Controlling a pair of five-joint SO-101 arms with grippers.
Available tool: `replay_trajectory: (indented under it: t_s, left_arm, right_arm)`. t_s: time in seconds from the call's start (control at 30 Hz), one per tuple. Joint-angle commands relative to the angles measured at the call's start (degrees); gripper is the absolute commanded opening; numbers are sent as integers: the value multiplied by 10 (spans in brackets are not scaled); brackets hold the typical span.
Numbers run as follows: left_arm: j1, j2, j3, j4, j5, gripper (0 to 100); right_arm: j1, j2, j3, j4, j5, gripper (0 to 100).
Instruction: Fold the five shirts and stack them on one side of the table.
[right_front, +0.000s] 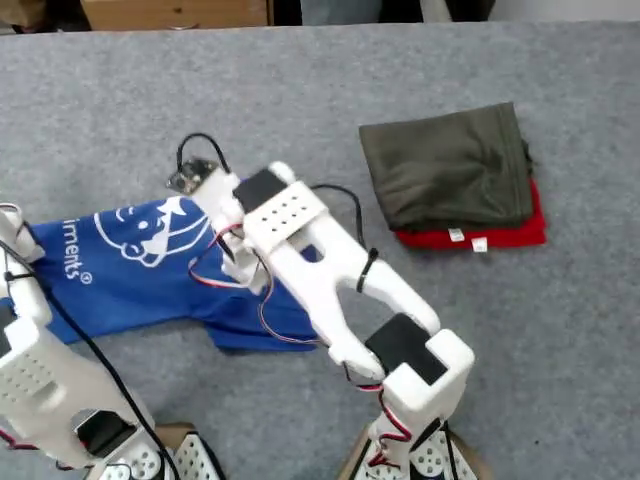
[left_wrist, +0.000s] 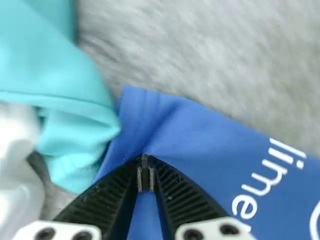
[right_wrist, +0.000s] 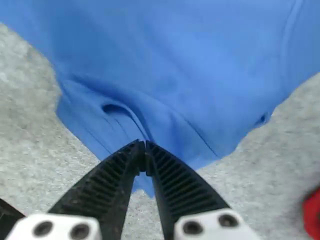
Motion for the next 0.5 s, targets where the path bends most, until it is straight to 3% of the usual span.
replay_trajectory:
  t_s: [0.0,0.23,0.47]
  left_arm:
    - [-19,7,-38,-11,31,30]
    - [-8,1,0,-43,30,30]
    - [-10,-24,16,-43,29,30]
  right_arm:
    - [-11,-35,43,-55,4,13]
    - [-67,-36,63,-99,6,13]
    - [-74,-32,66,-182,5,13]
